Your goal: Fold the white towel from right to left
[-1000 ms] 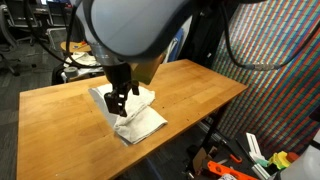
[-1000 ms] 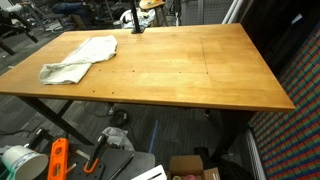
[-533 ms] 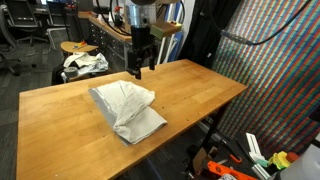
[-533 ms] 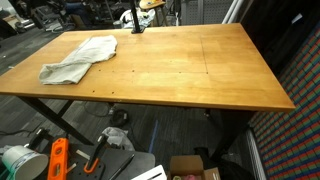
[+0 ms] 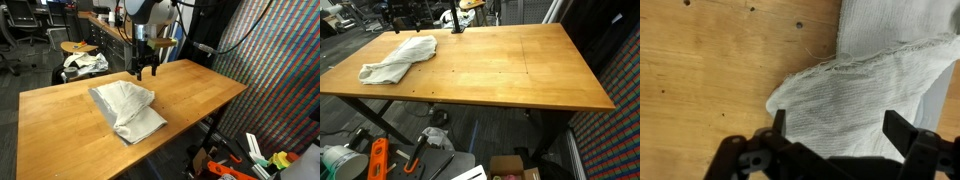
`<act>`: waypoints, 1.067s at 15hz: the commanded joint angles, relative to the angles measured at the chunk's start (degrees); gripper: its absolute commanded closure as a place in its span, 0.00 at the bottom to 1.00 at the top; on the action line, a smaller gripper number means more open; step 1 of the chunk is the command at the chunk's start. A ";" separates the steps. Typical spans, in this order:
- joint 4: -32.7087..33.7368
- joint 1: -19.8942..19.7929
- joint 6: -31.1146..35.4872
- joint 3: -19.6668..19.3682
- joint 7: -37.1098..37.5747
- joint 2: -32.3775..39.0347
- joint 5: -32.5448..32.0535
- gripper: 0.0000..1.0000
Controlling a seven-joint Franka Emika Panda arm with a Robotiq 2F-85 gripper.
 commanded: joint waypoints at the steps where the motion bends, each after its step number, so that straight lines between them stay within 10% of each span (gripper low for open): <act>1: 9.48 -1.18 -2.44 -0.82 1.03 8.26 2.17 0.00; 16: 19.01 -7.64 -4.79 -0.84 -0.84 20.58 9.28 0.00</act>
